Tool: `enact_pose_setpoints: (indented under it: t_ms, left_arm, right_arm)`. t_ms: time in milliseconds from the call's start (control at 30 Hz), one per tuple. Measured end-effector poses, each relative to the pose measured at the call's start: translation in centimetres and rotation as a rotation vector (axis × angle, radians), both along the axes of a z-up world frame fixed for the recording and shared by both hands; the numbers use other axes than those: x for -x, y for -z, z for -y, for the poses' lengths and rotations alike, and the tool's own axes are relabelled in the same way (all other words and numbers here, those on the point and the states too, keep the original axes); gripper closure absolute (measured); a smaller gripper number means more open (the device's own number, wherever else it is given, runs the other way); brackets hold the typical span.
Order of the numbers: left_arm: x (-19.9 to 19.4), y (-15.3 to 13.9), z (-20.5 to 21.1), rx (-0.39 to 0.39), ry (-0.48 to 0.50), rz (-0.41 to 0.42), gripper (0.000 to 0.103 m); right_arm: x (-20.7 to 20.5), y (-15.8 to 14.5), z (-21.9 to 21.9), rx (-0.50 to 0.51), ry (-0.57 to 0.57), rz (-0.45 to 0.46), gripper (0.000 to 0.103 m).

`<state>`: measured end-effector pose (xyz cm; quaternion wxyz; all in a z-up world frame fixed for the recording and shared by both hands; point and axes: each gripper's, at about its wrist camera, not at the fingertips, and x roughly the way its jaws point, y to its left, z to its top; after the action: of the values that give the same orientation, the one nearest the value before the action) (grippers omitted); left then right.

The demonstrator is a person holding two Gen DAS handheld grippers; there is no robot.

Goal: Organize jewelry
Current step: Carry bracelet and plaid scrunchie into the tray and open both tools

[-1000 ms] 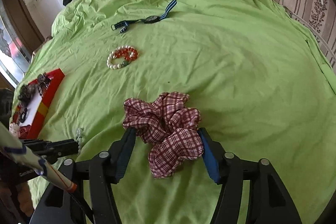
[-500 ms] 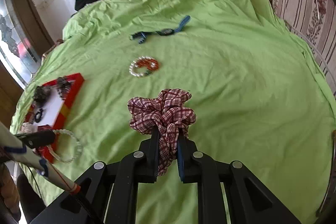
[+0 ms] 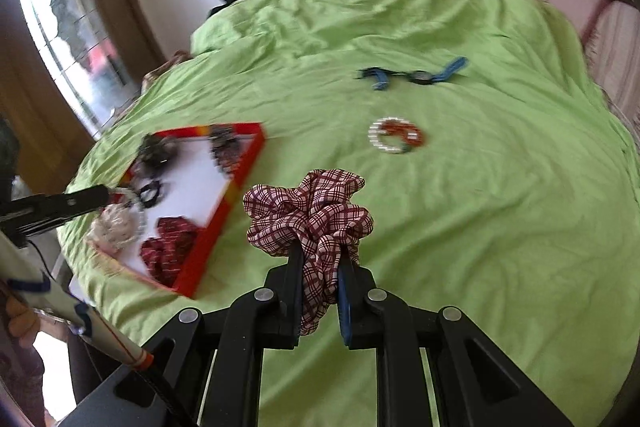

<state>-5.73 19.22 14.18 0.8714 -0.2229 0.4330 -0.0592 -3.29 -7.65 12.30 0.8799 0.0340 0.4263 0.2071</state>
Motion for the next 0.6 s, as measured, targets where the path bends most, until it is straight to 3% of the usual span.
enact_pose_setpoints:
  t_ms: [167, 300, 367, 600]
  left_arm:
    - [0.6, 4.7, -4.5, -0.01, -0.116, -0.102, 0.098]
    - [0.9, 7.3, -6.9, -0.086, -0.191, -0.156, 0.098]
    - [0.9, 8.1, -7.7, -0.141, -0.215, -0.179, 0.098]
    - [2.2, 7.6, -8.0, -0.168, -0.189, -0.16, 0.098]
  right_arm:
    - [0.0, -0.3, -4.0, 0.007, -0.068, -0.006, 0.088]
    - [-0.8, -0.4, -7.4, 0.009, -0.118, -0.015, 0.088]
    - [-1.6, -0.3, -9.3, 0.009, -0.145, -0.026, 0.088]
    - [-5.0, 2.4, -15.8, 0.051, -0.206, -0.102, 0.088]
